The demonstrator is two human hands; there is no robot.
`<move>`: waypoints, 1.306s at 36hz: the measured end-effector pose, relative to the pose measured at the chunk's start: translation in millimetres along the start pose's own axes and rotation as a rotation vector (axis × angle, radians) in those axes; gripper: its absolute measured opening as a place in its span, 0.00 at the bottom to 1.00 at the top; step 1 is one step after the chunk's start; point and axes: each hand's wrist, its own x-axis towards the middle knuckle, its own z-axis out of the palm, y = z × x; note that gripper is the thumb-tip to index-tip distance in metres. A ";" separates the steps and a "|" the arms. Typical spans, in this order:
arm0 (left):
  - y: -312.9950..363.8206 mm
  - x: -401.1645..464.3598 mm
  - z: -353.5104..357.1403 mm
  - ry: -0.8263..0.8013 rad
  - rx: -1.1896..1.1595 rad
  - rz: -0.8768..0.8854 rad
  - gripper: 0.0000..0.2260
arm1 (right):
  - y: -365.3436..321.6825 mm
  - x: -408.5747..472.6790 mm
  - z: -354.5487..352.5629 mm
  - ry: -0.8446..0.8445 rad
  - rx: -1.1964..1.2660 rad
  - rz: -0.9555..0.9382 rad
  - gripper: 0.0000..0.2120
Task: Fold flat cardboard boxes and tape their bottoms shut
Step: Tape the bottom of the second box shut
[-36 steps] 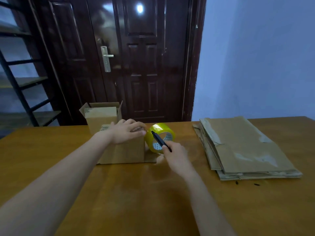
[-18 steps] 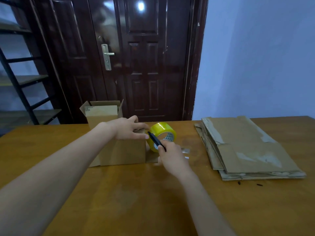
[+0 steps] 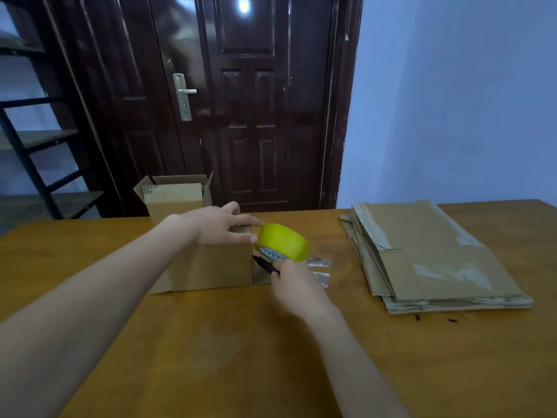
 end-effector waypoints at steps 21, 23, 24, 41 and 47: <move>-4.9 2.3 7.5 0.022 -0.032 0.006 0.30 | -7.7 -22.0 6.1 -0.586 -0.138 -0.197 0.28; -5.2 2.2 7.8 0.017 -0.034 -0.001 0.27 | -8.8 -23.8 11.3 -0.528 -0.156 -0.233 0.28; -5.5 2.3 8.1 0.014 -0.034 -0.003 0.26 | -9.2 -25.4 14.2 -0.497 -0.173 -0.246 0.27; -5.2 3.6 12.6 0.038 -0.056 -0.043 0.28 | -9.2 30.0 14.0 0.384 -0.293 -0.145 0.30; -2.0 -1.0 18.0 0.075 -0.002 -0.073 0.24 | -9.9 48.5 24.7 0.439 -0.370 -0.197 0.19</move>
